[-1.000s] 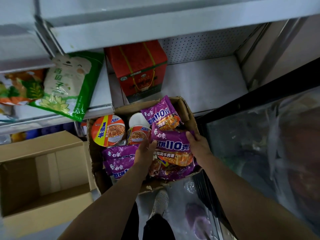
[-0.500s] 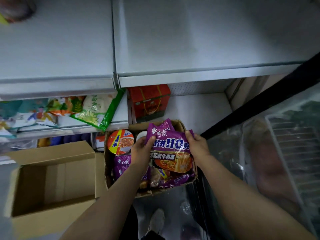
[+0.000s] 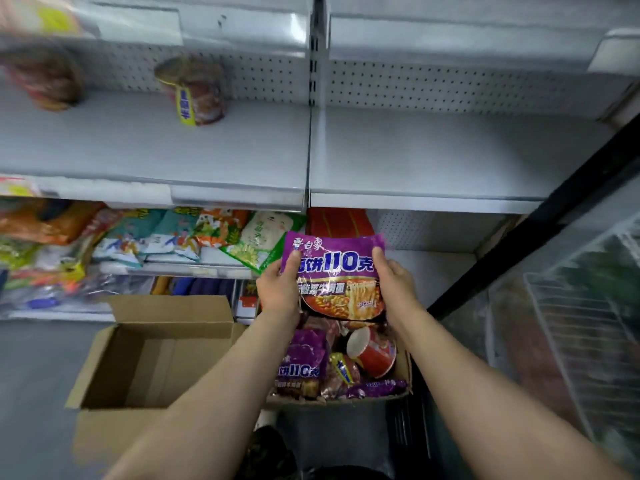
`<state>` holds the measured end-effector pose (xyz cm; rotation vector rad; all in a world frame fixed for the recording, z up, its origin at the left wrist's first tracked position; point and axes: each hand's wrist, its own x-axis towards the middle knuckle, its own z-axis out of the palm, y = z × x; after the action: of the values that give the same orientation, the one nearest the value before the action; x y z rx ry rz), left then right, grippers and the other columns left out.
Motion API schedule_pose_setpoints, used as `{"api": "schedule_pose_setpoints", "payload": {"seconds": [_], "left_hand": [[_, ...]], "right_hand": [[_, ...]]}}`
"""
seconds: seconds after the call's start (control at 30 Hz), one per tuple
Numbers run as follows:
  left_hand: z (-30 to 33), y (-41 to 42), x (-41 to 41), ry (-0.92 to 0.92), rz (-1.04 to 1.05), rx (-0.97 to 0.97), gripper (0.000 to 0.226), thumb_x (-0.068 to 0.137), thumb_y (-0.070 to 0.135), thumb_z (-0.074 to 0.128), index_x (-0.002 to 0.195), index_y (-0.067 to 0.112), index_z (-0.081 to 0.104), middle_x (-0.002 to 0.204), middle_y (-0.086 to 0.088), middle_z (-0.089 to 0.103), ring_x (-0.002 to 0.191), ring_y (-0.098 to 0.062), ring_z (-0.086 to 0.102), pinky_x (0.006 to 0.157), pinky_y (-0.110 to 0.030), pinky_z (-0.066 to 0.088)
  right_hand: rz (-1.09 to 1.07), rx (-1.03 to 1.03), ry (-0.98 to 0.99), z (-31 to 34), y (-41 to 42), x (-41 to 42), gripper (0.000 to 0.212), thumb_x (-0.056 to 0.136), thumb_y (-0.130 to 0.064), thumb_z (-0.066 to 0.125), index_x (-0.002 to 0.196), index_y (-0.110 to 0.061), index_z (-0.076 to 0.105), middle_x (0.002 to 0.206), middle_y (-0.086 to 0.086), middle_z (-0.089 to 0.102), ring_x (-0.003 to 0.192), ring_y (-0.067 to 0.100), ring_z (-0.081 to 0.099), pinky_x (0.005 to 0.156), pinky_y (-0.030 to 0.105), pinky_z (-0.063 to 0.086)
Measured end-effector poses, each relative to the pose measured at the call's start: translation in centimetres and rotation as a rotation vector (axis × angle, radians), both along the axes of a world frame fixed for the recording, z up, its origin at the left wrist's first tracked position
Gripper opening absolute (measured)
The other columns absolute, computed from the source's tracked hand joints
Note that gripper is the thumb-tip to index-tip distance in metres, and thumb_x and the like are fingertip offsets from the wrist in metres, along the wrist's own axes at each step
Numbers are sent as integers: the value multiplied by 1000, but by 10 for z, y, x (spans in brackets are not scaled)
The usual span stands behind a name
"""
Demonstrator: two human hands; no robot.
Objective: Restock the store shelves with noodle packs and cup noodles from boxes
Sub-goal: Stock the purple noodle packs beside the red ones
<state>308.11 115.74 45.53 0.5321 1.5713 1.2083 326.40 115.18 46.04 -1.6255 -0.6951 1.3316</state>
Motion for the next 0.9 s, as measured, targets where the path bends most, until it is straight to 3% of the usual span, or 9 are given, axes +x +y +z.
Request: {"api": "schedule_pose_setpoints", "payload": {"seconds": [0.07, 0.1, 0.17, 0.23, 0.4, 0.57, 0.67, 0.77, 0.9], "left_hand": [[17, -6, -8, -53, 74, 32, 37, 96, 37, 67, 111, 4, 67, 87, -6, 73, 76, -20, 71, 62, -28, 60], [26, -11, -12, -77, 98, 58, 34, 97, 37, 65, 109, 5, 67, 85, -5, 73, 75, -20, 71, 61, -25, 60], [41, -16, -18, -139, 113, 99, 28, 99, 37, 61, 99, 10, 67, 83, -6, 74, 82, -27, 73, 75, -37, 61], [57, -21, -25, -129, 127, 173, 26, 101, 34, 57, 92, 11, 67, 83, -6, 76, 84, -29, 73, 77, -42, 59], [96, -28, -54, 193, 110, 340, 29, 104, 33, 51, 98, 11, 69, 86, -2, 75, 68, -4, 70, 51, -14, 48], [140, -37, -79, 578, 130, 496, 24, 104, 30, 51, 97, 14, 67, 77, 12, 65, 67, 13, 61, 54, -5, 42], [153, -41, -92, 779, 157, 567, 21, 104, 32, 52, 100, 17, 67, 76, 13, 63, 64, 7, 60, 56, -8, 40], [164, -46, -101, 856, 202, 615, 22, 103, 31, 52, 100, 15, 67, 75, 11, 62, 62, 6, 57, 55, -12, 38], [187, -55, -100, 745, 230, 696, 18, 103, 23, 54, 97, 11, 66, 75, 17, 61, 68, 11, 60, 55, -7, 41]], "right_hand": [[34, 51, -74, 12, -6, -9, 26, 98, -46, 61, 99, -21, 70, 90, 0, 79, 81, 15, 76, 71, 30, 59], [53, 80, -113, 20, -9, -14, 24, 98, -44, 61, 99, -22, 70, 91, 0, 78, 81, 14, 76, 70, 30, 60], [57, 147, -188, 32, -10, -22, 21, 100, -42, 59, 96, -23, 68, 91, 0, 77, 77, 10, 75, 66, 27, 59], [46, 218, -225, 50, -10, -32, 19, 100, -41, 59, 92, -25, 64, 88, -3, 75, 71, 4, 73, 60, 21, 56], [37, 346, -256, 88, -9, -53, 18, 103, -41, 54, 93, -28, 62, 89, -6, 74, 72, 2, 72, 61, 21, 53], [64, 480, -281, 124, -1, -68, 28, 105, -38, 49, 97, -16, 65, 89, 0, 76, 76, 10, 73, 67, 28, 57], [73, 577, -296, 145, 5, -74, 31, 105, -37, 50, 92, -13, 63, 85, 2, 74, 74, 12, 71, 64, 27, 54], [92, 660, -342, 164, 9, -80, 31, 104, -39, 50, 90, -15, 64, 83, -1, 73, 73, 8, 69, 58, 18, 51], [96, 745, -333, 183, 8, -85, 27, 105, -39, 49, 90, -22, 62, 84, -5, 73, 73, 2, 69, 59, 17, 51]]}}
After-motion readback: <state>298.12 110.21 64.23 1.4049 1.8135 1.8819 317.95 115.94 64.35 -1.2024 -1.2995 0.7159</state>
